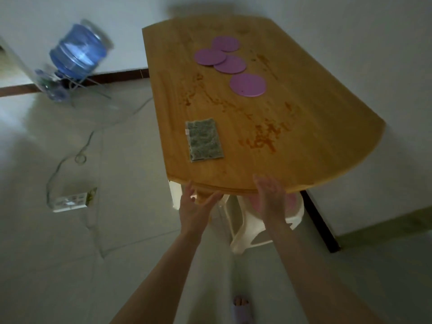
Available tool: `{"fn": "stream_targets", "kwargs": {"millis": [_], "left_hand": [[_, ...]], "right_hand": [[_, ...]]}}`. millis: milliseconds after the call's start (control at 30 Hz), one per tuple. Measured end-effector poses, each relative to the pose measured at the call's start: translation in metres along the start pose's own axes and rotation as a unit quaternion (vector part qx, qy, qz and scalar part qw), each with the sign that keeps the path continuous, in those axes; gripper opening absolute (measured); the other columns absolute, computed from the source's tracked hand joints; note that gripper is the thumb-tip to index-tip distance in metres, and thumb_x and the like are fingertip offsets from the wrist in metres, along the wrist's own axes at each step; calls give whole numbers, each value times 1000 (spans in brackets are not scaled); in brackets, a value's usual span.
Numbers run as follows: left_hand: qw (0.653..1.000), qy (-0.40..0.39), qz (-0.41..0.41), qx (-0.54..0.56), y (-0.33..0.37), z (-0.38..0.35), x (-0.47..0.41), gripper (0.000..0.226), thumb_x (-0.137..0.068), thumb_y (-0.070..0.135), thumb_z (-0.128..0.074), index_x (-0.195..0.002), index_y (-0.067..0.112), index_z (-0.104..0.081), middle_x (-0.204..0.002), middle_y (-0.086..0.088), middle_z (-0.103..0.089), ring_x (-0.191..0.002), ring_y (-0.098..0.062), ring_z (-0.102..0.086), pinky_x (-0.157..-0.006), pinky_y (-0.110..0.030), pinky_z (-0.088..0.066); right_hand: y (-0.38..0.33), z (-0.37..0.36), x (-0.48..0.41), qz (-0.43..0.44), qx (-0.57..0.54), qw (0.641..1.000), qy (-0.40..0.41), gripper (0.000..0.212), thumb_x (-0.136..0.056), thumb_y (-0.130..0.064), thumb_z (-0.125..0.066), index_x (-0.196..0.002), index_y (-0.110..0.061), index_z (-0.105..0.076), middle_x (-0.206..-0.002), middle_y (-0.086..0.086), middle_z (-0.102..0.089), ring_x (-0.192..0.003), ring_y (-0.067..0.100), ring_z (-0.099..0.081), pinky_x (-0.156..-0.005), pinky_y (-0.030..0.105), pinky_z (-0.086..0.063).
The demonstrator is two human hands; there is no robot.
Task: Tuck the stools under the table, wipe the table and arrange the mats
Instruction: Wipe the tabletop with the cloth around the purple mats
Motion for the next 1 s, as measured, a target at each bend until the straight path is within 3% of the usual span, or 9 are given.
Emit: {"fn": "stream_targets", "kwargs": {"millis": [67, 133, 200, 267, 367, 467, 633, 833, 1000], "left_hand": [[1000, -2, 10, -12, 12, 7, -15, 85, -69, 34, -82, -142, 26, -36, -126, 7, -48, -116, -15, -48, -102, -41, -43], [1000, -3, 9, -23, 23, 10, -33, 88, -70, 35, -81, -144, 25, -34, -137, 0, -46, -123, -21, -47, -103, -46, -42], [1000, -4, 5, -30, 33, 11, -52, 87, -71, 33, -81, -145, 23, -34, -141, -4, -45, -125, -23, -47, -103, -47, -42], [999, -8, -4, -34, 41, 11, -72, 87, -72, 32, -80, -145, 22, -34, -142, -5, -44, -127, -23, -45, -104, -46, -41], [999, -6, -7, -40, 47, 11, -108, 88, -71, 35, -80, -145, 21, -34, -142, -5, -44, -128, -21, -44, -104, -44, -41], [998, 0, -5, -61, 53, 10, -141, 84, -73, 37, -79, -144, 23, -36, -142, -4, -45, -127, -20, -45, -104, -43, -41], [995, 0, -8, -96, 52, 6, -185, 81, -75, 42, -76, -143, 24, -37, -141, -3, -46, -127, -18, -44, -105, -43, -40], [987, -15, -42, -156, 55, 2, -226, 70, -84, 45, -65, -144, 25, -35, -144, 1, -42, -130, -16, -40, -107, -40, -37], [933, -45, -136, -331, 61, -4, -251, 53, -98, 41, -42, -146, 22, -31, -152, -2, -30, -142, -21, -21, -116, -42, -19]], "right_hand": [[-10, -21, -5, -18, -45, 999, -22, 29, -98, -14, -48, -125, -16, -57, -130, 0, -55, -128, 17, -47, -100, 4, -26], [-25, -32, -12, -11, -25, 1000, -11, 32, -100, -14, -44, -130, -9, -54, -133, 0, -51, -134, 23, -37, -110, 15, -21], [-50, -46, -17, 23, 9, 1000, -1, 21, -97, -26, -52, -114, -20, -62, -110, -18, -56, -118, 18, -49, -107, 32, -32], [-56, -61, -31, 20, -15, 1000, 14, 14, -93, -35, -57, -106, -31, -61, -94, -27, -49, -104, 10, -52, -98, 31, -41], [-61, -91, -61, 8, -17, 1000, 3, 46, -92, -37, -59, -133, -19, -51, -99, -20, -54, -97, 2, -53, -82, 16, -41], [-64, -110, -87, 11, 10, 1000, -6, 48, -92, -41, -56, -134, -19, -50, -98, -23, -51, -99, 3, -52, -93, 26, -40], [-61, -127, -119, -6, 29, 1000, -3, 46, -93, -41, -55, -134, -20, -49, -93, -32, -44, -84, -11, -46, -92, 26, -38], [-65, -146, -147, 8, 66, 998, 17, 45, -93, -40, -55, -133, -20, -53, -121, -6, -58, -110, 7, -51, -91, 24, -39], [-67, -183, -163, 80, 217, 973, 6, 51, -97, -46, -43, -140, -19, -45, -146, -2, -42, -138, 16, -31, -112, 36, -27]]}}
Point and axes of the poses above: each hand's wrist, its own x-axis away from the middle knuckle, its own z-axis out of the back of the hand, y = z × x, the point moved 9 cm from there along -x, towards the middle knuckle
